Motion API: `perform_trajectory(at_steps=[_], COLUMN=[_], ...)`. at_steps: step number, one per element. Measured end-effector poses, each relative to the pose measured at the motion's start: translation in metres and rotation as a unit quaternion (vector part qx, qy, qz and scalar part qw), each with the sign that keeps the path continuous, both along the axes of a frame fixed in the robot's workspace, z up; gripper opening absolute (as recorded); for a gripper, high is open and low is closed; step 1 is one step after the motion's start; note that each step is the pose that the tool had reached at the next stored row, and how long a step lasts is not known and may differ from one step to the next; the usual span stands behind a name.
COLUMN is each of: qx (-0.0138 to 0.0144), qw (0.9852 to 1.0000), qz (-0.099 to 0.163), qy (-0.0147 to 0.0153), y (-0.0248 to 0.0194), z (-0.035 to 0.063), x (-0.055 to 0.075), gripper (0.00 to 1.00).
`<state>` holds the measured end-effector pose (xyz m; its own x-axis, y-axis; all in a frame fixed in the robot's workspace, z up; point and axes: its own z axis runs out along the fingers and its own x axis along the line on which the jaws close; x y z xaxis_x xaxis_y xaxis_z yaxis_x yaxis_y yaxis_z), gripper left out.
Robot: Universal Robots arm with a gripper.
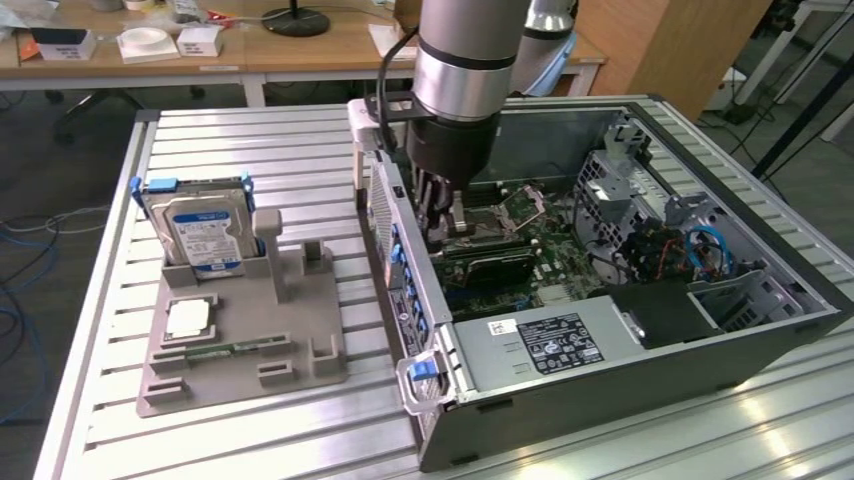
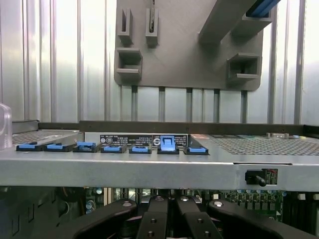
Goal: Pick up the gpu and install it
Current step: 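Press down on the gpu until it lock into place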
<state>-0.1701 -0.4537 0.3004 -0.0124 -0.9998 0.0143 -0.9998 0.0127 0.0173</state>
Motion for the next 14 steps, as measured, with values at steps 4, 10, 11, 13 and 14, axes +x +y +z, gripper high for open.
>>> perform_trajectory(at_steps=[4,10,11,13,14], qx=[0.0001,0.0009,0.0009,0.0009,0.0009], qw=[1.0,1.0,1.0,1.0,1.0], qz=[0.0,0.0,0.0,0.0,0.0], qy=[0.0,0.0,0.0,0.0,0.0], y=[0.0,0.0,0.0,0.0,0.0], z=[0.0002,0.0044,0.0045,0.0045,0.0044], x=[-0.0006,-0.0017,-0.0021,-0.0033,-0.0038], gripper=[0.11,0.11,0.11,0.11,0.11])
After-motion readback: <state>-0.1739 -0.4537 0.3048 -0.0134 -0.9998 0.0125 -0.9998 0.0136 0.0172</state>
